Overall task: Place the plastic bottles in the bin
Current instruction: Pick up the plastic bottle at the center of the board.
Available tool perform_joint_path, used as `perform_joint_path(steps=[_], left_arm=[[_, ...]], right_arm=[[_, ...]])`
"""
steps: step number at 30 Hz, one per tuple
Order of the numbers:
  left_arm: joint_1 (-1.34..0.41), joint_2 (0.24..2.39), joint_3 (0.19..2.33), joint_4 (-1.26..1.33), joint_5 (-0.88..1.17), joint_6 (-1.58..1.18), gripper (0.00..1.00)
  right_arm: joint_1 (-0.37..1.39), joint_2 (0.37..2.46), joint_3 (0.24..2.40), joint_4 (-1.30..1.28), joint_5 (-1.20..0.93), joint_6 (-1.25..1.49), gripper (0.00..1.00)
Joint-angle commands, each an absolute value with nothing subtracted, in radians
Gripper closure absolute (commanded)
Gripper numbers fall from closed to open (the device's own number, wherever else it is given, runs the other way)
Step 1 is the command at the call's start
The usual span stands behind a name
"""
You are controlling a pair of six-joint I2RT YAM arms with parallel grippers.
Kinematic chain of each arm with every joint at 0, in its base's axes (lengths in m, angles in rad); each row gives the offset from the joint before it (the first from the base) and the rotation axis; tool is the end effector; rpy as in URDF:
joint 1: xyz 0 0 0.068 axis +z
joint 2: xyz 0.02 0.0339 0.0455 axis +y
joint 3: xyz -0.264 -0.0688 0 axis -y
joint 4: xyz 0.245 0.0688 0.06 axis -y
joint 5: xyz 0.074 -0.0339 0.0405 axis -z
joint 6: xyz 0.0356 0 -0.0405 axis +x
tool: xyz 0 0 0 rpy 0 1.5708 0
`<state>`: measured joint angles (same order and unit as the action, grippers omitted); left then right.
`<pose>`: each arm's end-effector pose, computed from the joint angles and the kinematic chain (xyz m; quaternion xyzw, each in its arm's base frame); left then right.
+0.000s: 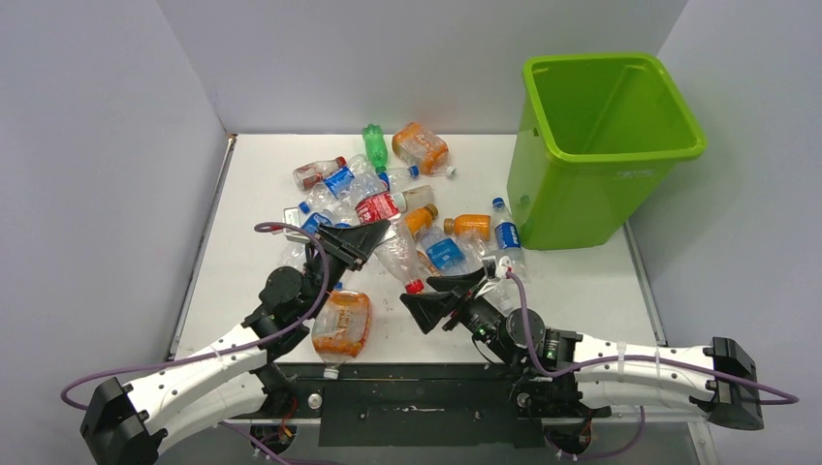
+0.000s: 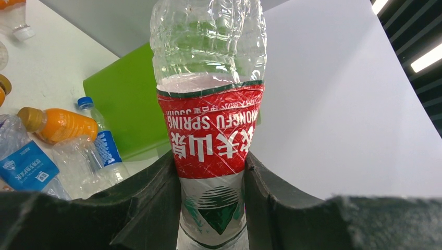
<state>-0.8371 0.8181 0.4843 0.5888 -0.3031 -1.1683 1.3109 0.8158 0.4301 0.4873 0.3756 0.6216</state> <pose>0.1386 -0.1378 0.3098 -0.2175 0.5765 -0.6097 0.4987 0.0628 0.1853 0.2801 -0.0921 0.6666 0.5287 0.5173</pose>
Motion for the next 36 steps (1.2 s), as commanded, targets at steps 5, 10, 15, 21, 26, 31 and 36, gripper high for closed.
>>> perform_joint_path(steps=[5, 10, 15, 21, 26, 31, 36], left_arm=[[-0.851, 0.8, 0.482, 0.662, -0.307, -1.17, 0.9], [-0.857, 0.803, 0.485, 0.666, -0.294, -1.163, 0.9], [-0.859, 0.783, 0.484, 0.643, -0.29, -1.139, 0.66], [-0.858, 0.693, 0.543, 0.445, -0.295, -0.919, 0.02], [-0.859, 0.586, 0.672, 0.189, -0.31, -0.433, 0.04], [-0.86, 0.648, 0.853, -0.099, -0.091, 0.084, 0.04], [-0.925, 0.702, 0.892, -0.295, 0.097, 0.548, 0.04]], right_arm=[[1.319, 0.878, 0.516, 0.602, 0.438, 0.588, 0.2], [1.318, 0.926, 0.554, 0.589, 0.416, 0.583, 0.44], [1.317, 0.924, 0.576, 0.536, 0.385, 0.585, 0.82], [1.316, 0.822, 0.655, 0.244, 0.391, 0.585, 0.95], [1.312, 0.762, 0.867, -0.263, 0.4, 0.565, 0.95], [1.309, 0.86, 1.145, -0.737, 0.366, 0.556, 0.95], [1.31, 0.943, 1.3, -0.981, 0.322, 0.556, 0.95]])
